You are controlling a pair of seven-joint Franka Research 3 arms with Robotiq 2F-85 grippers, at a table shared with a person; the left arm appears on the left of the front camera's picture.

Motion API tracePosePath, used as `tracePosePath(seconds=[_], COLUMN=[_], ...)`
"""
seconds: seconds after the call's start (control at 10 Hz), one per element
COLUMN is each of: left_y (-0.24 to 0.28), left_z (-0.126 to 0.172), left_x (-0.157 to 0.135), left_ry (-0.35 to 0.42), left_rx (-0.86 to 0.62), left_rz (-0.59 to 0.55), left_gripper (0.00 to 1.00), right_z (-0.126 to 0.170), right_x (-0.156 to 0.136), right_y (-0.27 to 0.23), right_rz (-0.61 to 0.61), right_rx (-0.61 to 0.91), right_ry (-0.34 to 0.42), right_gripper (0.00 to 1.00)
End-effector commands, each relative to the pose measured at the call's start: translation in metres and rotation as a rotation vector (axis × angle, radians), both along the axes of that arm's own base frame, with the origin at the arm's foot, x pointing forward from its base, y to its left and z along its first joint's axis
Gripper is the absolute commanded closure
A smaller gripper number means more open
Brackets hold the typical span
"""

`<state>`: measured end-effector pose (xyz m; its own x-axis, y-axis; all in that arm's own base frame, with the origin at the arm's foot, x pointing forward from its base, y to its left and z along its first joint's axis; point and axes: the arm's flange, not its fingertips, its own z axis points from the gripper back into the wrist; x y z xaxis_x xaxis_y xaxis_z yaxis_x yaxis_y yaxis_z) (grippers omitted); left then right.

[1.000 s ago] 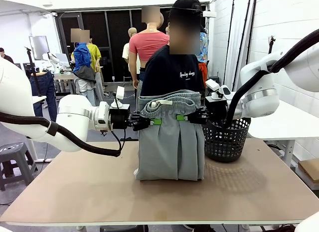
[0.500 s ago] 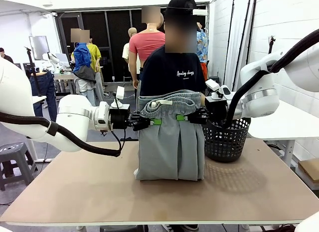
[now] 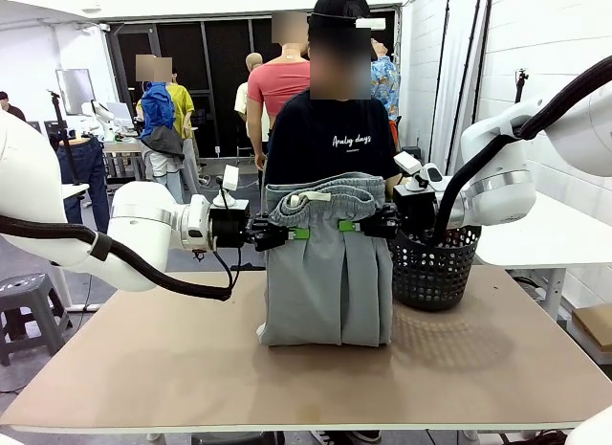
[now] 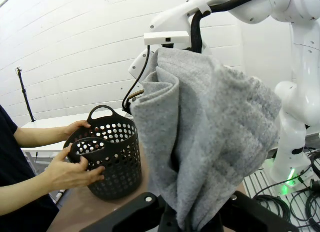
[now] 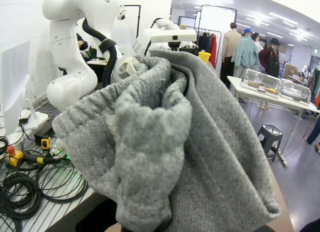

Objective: Fold the training pants.
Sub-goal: Fold the Training pants in half.

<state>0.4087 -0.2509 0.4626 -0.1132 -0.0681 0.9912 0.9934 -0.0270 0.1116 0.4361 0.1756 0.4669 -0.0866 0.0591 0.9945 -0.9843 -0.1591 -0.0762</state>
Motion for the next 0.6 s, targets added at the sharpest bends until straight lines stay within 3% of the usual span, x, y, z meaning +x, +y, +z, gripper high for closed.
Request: tracePosePath(seconds=[0.0, 0.5], left_y=[-0.001, 0.016], left_z=[0.002, 0.013], left_x=[0.0, 0.02], left_ry=[0.0, -0.012], left_rx=[0.002, 0.013], left_rz=[-0.006, 0.016], left_gripper=[1.0, 1.0], right_z=[0.0, 0.017], right_x=[-0.001, 0.036], right_y=[0.0, 0.014], right_rz=[-0.003, 0.035], right_rx=[0.012, -0.02], right_ry=[-0.004, -0.002], right_gripper=[1.0, 1.0])
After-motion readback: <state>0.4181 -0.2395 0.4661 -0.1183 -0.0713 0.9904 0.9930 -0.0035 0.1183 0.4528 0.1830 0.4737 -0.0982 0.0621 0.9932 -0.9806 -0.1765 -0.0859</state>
